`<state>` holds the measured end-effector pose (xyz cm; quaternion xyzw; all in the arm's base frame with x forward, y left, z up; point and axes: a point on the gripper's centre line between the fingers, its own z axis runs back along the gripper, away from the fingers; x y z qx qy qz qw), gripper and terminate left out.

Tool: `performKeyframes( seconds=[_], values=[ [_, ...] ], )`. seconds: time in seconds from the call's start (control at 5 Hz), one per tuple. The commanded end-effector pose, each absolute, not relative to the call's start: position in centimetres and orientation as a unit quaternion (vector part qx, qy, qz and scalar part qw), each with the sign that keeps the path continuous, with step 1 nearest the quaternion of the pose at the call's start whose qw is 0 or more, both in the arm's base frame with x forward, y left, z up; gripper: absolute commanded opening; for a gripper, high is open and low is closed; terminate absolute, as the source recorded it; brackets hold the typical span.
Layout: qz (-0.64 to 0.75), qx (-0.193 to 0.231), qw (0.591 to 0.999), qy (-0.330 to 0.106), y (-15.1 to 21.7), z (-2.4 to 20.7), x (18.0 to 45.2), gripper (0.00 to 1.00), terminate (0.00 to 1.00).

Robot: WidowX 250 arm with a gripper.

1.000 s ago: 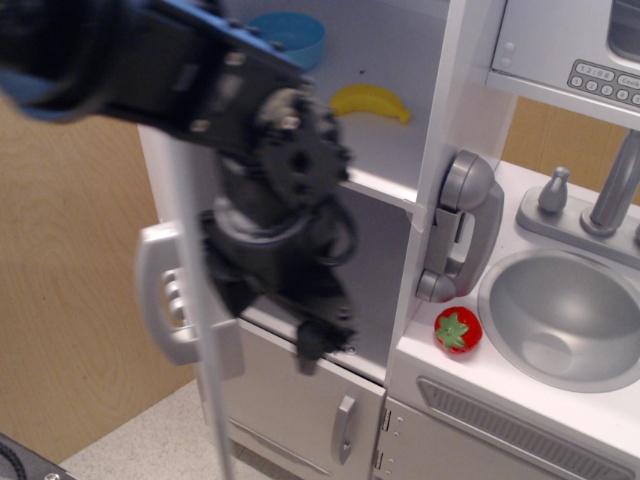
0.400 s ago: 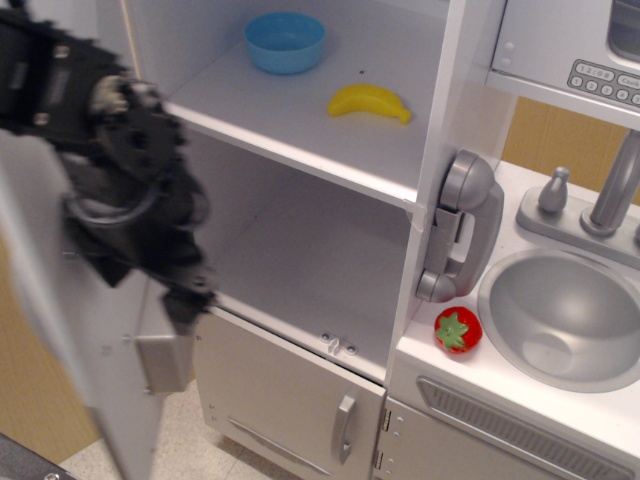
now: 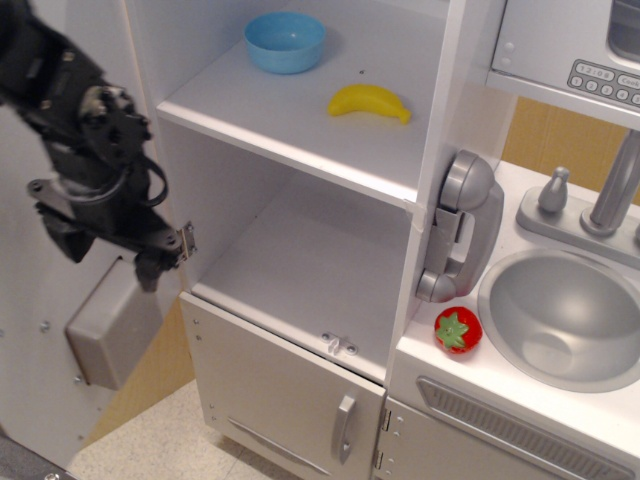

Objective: Open fridge

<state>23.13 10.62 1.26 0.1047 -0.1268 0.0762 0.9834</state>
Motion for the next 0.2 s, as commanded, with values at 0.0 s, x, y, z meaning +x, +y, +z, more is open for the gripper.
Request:
performKeyframes(
  seconds=[0.0],
  values=[
    [0.094,0.095,0.975,-0.18,14.72,1.27,27.45,1.0,1.0]
  ],
)
